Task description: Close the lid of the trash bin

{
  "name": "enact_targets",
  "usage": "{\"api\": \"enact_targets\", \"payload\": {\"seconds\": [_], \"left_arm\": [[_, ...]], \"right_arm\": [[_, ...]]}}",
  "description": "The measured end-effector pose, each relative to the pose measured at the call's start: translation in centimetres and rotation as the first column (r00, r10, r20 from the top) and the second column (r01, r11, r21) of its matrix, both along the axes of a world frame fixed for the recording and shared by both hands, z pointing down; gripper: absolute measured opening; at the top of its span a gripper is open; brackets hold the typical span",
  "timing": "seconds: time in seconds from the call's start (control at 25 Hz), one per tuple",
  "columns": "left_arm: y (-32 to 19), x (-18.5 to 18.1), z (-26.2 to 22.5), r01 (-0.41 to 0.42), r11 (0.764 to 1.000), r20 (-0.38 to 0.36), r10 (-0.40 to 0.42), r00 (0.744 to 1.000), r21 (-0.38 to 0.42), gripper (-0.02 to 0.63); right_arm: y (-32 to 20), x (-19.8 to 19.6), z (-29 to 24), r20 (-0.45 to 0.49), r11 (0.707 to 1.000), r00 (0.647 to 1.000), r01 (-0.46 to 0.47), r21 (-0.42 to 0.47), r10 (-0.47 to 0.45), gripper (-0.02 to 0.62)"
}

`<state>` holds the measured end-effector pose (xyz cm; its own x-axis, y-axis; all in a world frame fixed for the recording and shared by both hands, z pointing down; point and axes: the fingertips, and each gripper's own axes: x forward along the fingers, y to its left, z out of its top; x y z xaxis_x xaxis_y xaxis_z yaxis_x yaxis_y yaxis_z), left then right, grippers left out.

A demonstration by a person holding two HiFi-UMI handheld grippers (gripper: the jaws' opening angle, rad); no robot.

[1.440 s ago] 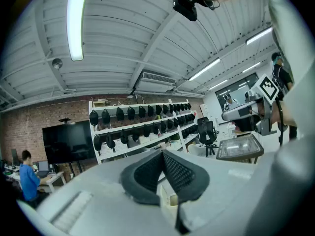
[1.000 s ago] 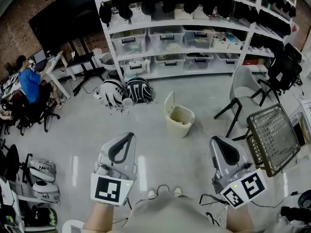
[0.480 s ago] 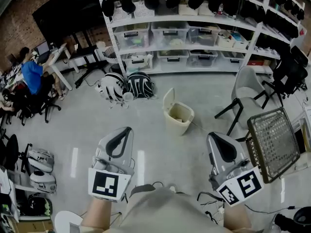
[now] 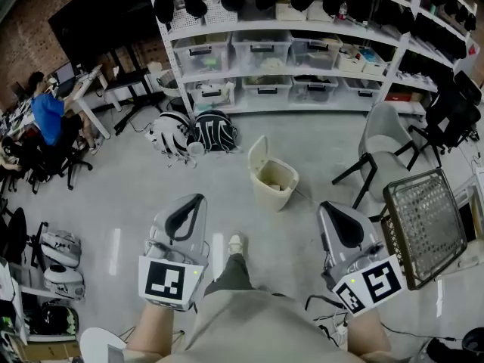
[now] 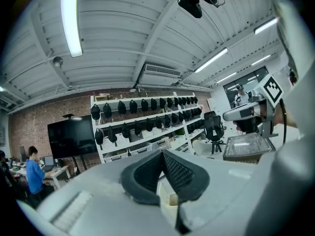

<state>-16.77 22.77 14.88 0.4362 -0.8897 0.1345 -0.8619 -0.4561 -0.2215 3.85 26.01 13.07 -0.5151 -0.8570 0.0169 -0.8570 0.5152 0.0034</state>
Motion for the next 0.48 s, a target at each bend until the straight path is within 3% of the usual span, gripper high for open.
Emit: {"api": "enact_targets", "payload": {"seconds": [0.48], "left_arm": [[-9.5, -0.1, 2.9, -0.043, 0.999, -0.008, 0.043, 0.999, -0.029, 0.003]], "right_arm": [[-8.9, -0.5, 4.1, -0.029, 0.997, 0.999, -0.043, -0.056, 0.041, 0.003]]}}
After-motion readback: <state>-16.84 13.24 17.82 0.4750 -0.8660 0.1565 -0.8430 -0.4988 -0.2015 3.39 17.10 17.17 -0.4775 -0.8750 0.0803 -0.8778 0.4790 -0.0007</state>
